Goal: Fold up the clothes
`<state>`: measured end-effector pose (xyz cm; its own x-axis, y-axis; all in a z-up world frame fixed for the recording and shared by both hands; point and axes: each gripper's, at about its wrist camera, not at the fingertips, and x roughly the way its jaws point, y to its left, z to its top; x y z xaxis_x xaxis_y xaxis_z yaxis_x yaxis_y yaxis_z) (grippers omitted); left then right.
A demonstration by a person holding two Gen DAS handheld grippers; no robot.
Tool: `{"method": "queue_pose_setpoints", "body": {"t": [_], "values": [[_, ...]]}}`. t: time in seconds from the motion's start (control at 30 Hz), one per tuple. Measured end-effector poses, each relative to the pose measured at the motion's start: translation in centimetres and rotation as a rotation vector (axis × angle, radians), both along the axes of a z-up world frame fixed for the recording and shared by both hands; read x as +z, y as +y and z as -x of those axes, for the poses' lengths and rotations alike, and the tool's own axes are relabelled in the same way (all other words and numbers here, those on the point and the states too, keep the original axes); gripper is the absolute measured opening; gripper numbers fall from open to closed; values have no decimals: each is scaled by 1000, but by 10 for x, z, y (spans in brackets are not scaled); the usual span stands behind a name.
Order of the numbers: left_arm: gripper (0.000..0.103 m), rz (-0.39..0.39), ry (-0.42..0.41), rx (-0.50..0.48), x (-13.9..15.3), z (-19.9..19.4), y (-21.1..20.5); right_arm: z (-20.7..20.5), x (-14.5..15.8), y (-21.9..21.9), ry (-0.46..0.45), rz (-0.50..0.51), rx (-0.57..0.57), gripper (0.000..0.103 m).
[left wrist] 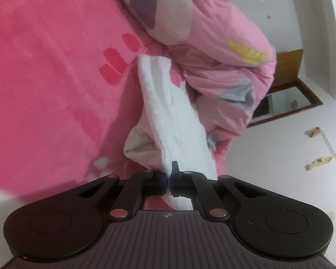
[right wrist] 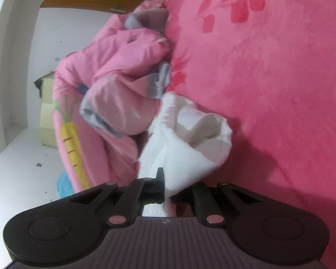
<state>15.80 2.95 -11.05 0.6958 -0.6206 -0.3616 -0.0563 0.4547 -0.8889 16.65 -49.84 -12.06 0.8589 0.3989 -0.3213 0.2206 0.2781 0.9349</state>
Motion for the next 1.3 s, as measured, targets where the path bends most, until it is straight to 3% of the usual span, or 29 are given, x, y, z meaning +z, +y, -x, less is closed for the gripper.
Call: {"method": "queue_pose_setpoints", "body": {"t": [0.2, 0.33, 0.43, 0.5, 0.53, 0.6, 0.67, 0.77, 0.83, 0.9, 1.03, 1.17, 1.2, 1.27, 1.3], "values": [[1, -64, -43, -80, 27, 66, 29, 89, 7, 13, -3, -17, 13, 5], [1, -101, -17, -94, 31, 123, 54, 166, -2, 33, 20, -4, 41, 6], [4, -189, -2, -112, 15, 148, 61, 198, -14, 42, 63, 85, 90, 10], [11, -277, -27, -120, 11, 154, 60, 210, -18, 36, 71, 163, 86, 8], [17, -319, -43, -121, 10, 156, 59, 213, -14, 32, 61, 170, 79, 12], [22, -364, -73, -113, 15, 161, 59, 222, 11, 25, 58, 304, 37, 24], [33, -417, -119, -61, 27, 167, 64, 231, 39, 25, 46, 479, -13, 24], [33, -511, -197, 8, 43, 174, 65, 236, 81, 51, 3, 794, -64, 24], [33, -559, -251, 5, 50, 172, 56, 222, 96, 91, -91, 931, 28, 24], [33, -607, -262, -54, 48, 163, 40, 193, 97, 148, -200, 1009, 222, 23], [33, -699, -141, -115, 23, 146, 20, 127, 81, 255, -313, 1132, 563, 21], [33, -701, -160, -121, 18, 150, 28, 56, 50, 315, -248, 1100, 835, 21], [33, -689, -158, -122, 16, 149, 31, 41, 40, 322, -211, 1112, 875, 15], [32, -668, -159, -127, 13, 148, 36, 12, 30, 317, -155, 1184, 819, 0], [32, -661, -162, -131, 11, 148, 38, -1, 36, 307, -126, 1168, 754, 0]]}}
